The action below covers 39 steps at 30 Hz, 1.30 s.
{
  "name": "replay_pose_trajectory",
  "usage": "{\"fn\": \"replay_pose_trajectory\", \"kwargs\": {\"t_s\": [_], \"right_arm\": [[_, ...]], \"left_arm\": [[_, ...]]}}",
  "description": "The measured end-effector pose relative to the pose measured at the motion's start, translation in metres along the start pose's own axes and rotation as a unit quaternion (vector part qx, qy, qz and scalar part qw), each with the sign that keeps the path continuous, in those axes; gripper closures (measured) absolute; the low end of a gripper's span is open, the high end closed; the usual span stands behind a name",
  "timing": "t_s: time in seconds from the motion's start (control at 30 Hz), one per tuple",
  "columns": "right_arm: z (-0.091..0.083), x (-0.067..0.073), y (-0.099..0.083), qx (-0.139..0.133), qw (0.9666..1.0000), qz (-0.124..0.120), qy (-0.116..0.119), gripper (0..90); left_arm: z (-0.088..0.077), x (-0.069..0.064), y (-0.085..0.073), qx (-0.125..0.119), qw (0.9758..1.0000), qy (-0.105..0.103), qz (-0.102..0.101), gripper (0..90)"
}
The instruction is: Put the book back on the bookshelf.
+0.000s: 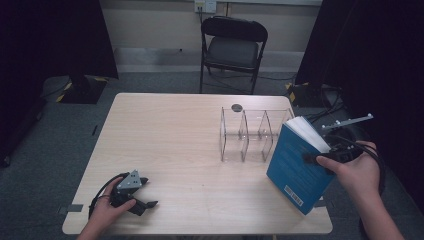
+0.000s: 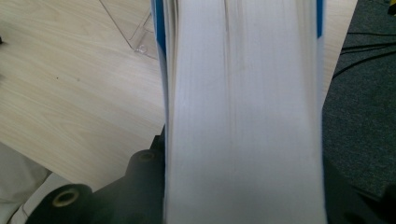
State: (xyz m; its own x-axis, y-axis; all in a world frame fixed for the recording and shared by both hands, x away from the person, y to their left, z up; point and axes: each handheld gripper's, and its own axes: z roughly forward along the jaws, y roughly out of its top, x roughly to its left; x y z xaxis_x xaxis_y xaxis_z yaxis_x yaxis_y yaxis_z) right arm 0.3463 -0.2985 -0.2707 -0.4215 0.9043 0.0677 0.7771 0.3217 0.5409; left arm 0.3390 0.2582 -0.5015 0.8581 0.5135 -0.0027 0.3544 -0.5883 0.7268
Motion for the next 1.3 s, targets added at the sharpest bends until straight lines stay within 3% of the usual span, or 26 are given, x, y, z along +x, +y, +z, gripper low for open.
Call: {"fn": "replay_pose_trajectory", "kwargs": {"t_s": [0.97,1.17,1.3], "right_arm": [[0.011,-0.007,0.020,0.009,0.9993,0.020,-0.031,61.5],[0.016,-0.007,0.014,-0.002,0.9996,0.025,-0.011,61.5],[0.019,0.000,0.011,-0.005,0.9997,0.017,-0.014,61.4]], "left_arm": [[0.000,0.000,0.000,0.000,1.0000,-0.005,-0.001,7.8],[0.001,0.000,0.000,-0.003,1.0000,-0.003,-0.002,7.7],[0.001,0.000,0.000,-0.003,1.0000,-0.003,-0.002,7.7]]}}
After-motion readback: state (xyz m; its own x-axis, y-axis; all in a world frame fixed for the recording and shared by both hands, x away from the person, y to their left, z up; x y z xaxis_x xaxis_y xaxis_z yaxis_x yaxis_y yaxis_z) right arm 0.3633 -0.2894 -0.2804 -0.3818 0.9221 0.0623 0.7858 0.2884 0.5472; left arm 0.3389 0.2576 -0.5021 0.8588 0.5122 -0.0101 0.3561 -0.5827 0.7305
